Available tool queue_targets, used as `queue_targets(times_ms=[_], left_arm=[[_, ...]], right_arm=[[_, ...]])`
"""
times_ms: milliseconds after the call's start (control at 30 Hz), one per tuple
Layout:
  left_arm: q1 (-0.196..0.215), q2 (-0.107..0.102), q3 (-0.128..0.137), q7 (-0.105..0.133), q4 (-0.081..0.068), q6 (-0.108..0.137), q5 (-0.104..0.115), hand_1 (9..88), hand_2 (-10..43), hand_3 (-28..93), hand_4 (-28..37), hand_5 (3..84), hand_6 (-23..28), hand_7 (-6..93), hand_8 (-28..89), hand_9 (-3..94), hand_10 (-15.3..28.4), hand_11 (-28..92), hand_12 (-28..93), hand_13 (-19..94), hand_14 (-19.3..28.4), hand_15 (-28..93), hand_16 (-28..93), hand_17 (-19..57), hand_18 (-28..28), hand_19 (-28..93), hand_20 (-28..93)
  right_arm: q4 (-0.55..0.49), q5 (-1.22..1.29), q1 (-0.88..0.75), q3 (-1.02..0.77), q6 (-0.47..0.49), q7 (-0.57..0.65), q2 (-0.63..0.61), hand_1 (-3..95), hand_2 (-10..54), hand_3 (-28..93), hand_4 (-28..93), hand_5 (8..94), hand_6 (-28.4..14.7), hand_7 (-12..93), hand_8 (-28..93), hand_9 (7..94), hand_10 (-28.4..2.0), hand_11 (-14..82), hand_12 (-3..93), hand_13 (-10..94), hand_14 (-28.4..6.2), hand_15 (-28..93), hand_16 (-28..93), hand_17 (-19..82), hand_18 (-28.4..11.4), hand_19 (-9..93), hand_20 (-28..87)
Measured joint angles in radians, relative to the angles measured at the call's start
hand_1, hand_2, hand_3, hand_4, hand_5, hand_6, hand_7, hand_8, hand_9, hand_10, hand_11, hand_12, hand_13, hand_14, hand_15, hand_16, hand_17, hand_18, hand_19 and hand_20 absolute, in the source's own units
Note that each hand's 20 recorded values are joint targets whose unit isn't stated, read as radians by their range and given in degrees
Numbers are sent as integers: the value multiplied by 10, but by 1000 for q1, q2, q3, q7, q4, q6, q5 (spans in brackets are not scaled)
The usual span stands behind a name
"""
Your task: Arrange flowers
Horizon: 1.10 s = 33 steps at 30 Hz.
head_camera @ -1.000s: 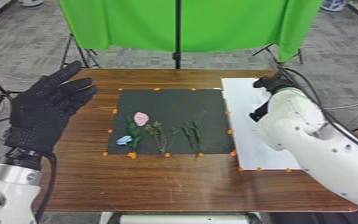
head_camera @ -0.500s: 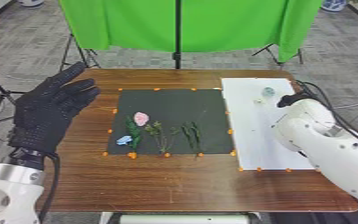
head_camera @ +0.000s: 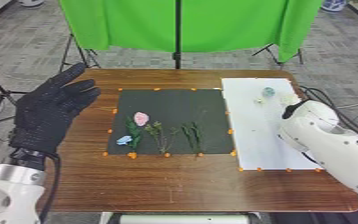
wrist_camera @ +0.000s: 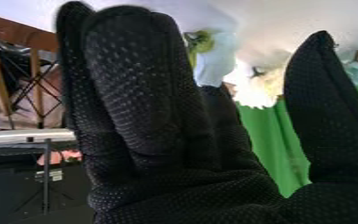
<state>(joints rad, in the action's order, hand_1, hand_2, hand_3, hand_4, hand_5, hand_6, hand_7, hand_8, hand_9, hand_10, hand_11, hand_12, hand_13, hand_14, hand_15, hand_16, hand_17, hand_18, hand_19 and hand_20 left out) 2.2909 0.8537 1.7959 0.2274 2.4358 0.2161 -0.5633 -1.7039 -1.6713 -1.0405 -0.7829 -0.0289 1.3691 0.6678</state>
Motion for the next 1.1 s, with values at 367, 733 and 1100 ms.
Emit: queue_targets(times_ms=[367, 733, 1100], left_arm=[[-6, -1, -6, -2, -2, -3, 1, 236, 71, 772, -228, 378, 98, 155, -99, 339, 218, 301, 121, 233, 284, 517, -85, -116, 240, 517, 232], [-32, -1, -12, -22, -8, -10, 1, 238, 72, 771, -224, 378, 99, 154, -100, 339, 218, 300, 121, 235, 284, 519, -88, -116, 240, 520, 232], [-34, -2, -14, -21, -9, -12, 1, 239, 72, 772, -221, 379, 100, 154, -99, 340, 219, 300, 121, 234, 284, 521, -89, -115, 240, 521, 231]], right_arm=[[21, 3, 18, 35, -3, -6, -2, 420, -70, 714, -213, 596, -62, 104, -103, 692, -182, 121, 112, 868, -93, 517, 123, 585, -171, 842, -283], [40, -94, 35, 125, -81, -26, -14, 620, -95, 667, -282, 792, -5, 173, 19, 879, -82, 38, 221, 937, -40, 393, 182, 627, -106, 857, -283], [39, -197, 44, 204, -177, -37, -21, 621, -95, 675, -283, 853, 13, 196, 38, 937, -80, 81, 254, 937, -25, 437, 177, 631, -102, 899, -283]])
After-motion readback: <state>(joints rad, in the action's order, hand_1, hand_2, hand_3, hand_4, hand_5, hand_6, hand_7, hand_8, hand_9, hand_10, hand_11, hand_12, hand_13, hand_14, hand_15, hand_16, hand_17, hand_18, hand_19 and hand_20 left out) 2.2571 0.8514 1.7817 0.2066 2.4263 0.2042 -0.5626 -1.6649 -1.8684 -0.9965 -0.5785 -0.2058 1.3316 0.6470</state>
